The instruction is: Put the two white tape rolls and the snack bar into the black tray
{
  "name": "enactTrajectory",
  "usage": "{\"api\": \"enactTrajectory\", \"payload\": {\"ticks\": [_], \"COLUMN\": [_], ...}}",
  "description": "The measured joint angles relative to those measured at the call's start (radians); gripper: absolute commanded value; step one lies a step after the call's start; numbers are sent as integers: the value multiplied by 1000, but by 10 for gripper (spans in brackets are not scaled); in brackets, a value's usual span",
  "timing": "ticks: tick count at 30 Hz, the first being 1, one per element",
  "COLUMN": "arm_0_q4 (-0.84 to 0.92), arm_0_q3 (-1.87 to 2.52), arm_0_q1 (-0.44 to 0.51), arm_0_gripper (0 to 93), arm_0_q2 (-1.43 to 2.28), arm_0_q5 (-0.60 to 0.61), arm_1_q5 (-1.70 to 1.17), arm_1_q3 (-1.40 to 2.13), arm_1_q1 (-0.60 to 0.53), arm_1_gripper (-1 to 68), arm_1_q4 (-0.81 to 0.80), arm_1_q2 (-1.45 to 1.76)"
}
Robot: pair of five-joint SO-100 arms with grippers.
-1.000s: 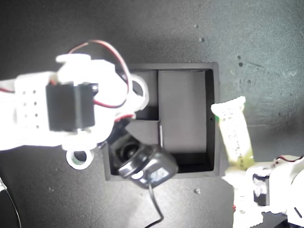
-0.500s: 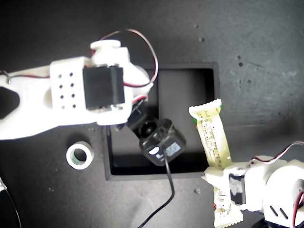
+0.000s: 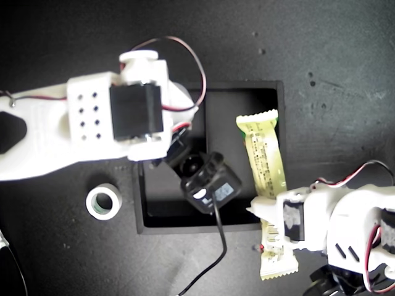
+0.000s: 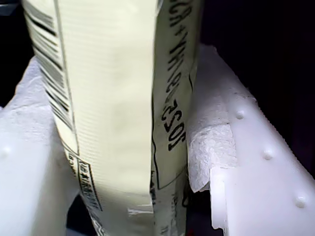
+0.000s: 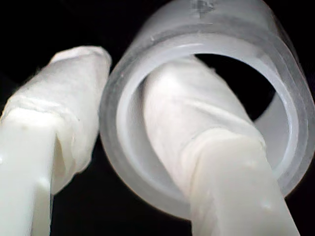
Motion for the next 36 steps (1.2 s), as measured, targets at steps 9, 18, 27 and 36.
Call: {"api": "enactTrajectory", "payload": {"ticks": [9, 18, 27, 36], "arm_0_q4": [0, 3, 3, 3], "arm_0_q3": [41, 72, 74, 78], "arm_0_q1": [0, -11, 31, 54], "arm_0_gripper": [115, 123, 102, 106], "arm_0_q2": [46, 110, 110, 216], "arm_0_q5": [9, 28, 26, 18], "arm_1_q5": [0, 0, 0, 0], "arm_1_q3": [-67, -127, -146, -192], "arm_1_q1": [-5, -5, -3, 0], "arm_1_gripper": [282, 264, 237, 247], "arm_1_q4": [69, 149, 193, 245], "arm_1_q2": [-95, -95, -95, -97]}}
